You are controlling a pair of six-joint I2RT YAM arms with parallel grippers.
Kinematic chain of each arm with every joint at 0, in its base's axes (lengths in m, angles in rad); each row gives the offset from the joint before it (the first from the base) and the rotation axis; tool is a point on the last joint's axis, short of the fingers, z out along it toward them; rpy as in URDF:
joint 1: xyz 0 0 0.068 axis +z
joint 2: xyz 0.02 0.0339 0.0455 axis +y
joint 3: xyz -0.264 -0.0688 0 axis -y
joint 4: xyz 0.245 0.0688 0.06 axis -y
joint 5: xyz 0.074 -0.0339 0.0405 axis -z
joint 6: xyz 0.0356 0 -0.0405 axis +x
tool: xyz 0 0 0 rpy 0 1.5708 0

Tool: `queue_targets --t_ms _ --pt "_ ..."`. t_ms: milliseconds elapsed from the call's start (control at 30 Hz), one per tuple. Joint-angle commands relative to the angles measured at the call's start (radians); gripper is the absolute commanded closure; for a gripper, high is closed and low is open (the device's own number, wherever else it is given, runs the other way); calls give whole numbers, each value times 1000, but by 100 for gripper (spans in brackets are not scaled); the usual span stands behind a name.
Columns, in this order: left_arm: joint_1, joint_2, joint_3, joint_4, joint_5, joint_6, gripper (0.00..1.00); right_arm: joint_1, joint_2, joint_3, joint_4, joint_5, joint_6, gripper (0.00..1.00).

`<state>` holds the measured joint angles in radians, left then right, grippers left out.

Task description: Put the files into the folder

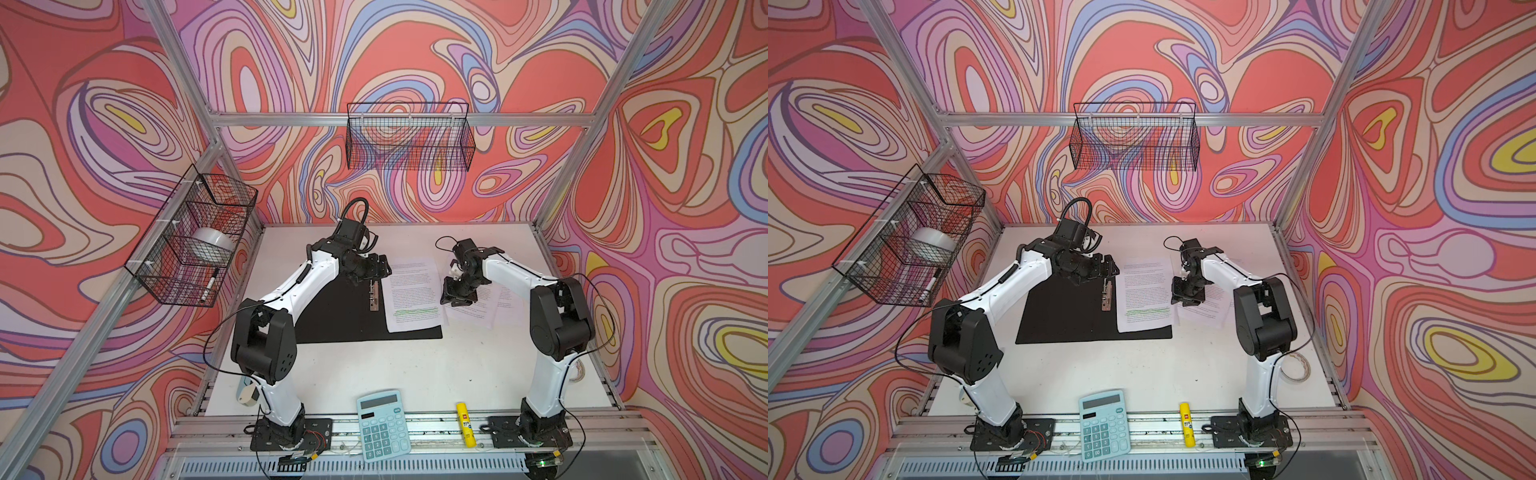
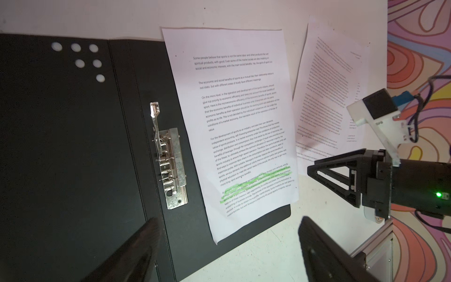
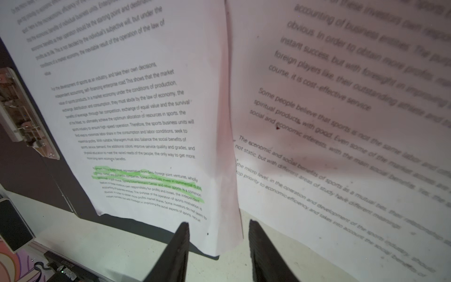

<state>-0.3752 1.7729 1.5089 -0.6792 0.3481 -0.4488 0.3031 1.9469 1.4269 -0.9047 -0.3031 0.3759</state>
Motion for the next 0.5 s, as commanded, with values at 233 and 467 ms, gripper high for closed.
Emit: queue_targets --t_ms 233,467 --pt "-2 -22 -36 32 43 -37 11 50 69 42 -26 58 31 57" --pt "-1 0 -26 30 62 -55 11 69 83 56 -45 79 32 57"
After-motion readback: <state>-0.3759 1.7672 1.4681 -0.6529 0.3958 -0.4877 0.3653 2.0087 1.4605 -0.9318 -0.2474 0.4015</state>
